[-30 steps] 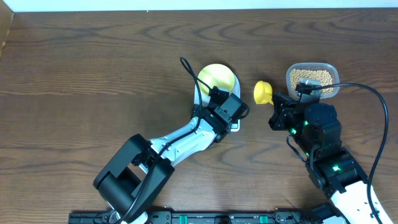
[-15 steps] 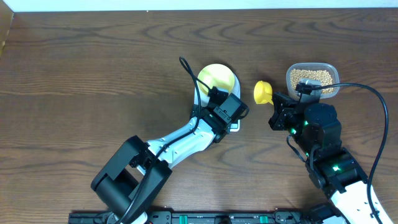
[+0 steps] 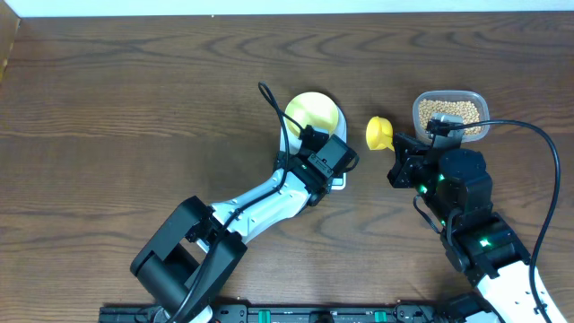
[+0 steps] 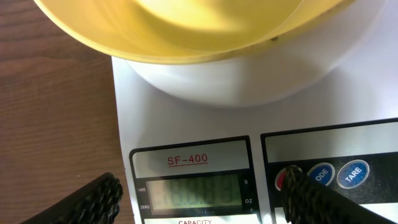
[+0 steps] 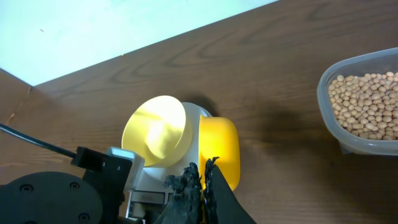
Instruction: Scoop item into bowl and weigh 50g on scale
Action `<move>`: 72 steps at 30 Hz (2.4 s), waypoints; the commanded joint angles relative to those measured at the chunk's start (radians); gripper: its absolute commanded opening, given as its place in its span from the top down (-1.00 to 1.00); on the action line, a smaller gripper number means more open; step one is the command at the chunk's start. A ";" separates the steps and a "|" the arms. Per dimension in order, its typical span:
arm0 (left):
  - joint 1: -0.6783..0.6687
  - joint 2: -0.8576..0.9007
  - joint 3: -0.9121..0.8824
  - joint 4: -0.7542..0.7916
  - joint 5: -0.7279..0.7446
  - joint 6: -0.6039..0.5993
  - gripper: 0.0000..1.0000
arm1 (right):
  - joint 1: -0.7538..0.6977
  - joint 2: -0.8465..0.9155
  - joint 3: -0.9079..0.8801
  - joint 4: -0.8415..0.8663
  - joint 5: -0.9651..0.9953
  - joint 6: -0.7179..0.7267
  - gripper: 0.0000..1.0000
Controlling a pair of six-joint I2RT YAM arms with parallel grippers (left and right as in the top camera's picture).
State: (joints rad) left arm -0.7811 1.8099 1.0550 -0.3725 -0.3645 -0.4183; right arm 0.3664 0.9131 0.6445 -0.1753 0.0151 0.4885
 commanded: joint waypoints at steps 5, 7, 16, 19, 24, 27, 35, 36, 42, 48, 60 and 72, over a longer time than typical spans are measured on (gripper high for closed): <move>-0.001 -0.024 -0.010 -0.007 0.017 0.005 -0.67 | -0.006 -0.012 0.015 0.003 0.001 -0.015 0.98; -0.001 -0.024 -0.011 -0.007 0.028 0.005 -0.67 | -0.006 -0.012 0.016 0.003 0.001 -0.015 0.98; -0.001 -0.016 -0.011 -0.003 0.027 0.006 -0.67 | -0.006 -0.012 0.015 0.003 0.001 -0.014 0.98; -0.001 -0.016 -0.011 -0.003 0.027 0.006 -0.68 | -0.006 -0.012 0.015 0.003 0.001 -0.015 0.98; -0.001 -0.016 -0.011 0.001 0.027 0.006 -0.68 | -0.006 -0.012 0.015 0.003 0.001 -0.014 0.98; -0.001 -0.015 -0.012 0.001 0.027 0.006 -0.67 | -0.006 -0.012 0.015 0.003 0.001 -0.015 0.98; -0.001 0.003 -0.016 0.018 0.027 0.006 -0.67 | -0.006 -0.012 0.015 0.003 0.001 -0.014 0.98; -0.001 0.003 -0.016 0.018 0.027 0.006 -0.67 | -0.006 -0.012 0.016 0.003 0.001 -0.015 0.98; -0.001 0.005 -0.017 0.011 0.027 0.006 -0.67 | -0.006 -0.012 0.015 0.003 0.001 -0.015 0.98; -0.001 0.021 -0.017 0.011 0.027 0.006 -0.67 | -0.006 -0.012 0.015 0.003 0.001 -0.014 0.98; -0.001 0.053 -0.017 0.025 0.027 0.006 -0.68 | -0.006 -0.012 0.016 0.008 0.001 -0.014 0.98; 0.001 0.059 -0.017 0.042 0.003 0.006 -0.68 | -0.006 -0.012 0.015 0.008 0.001 -0.014 0.98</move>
State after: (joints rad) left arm -0.7811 1.8313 1.0550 -0.3279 -0.3431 -0.4187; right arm 0.3664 0.9131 0.6445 -0.1684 0.0151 0.4881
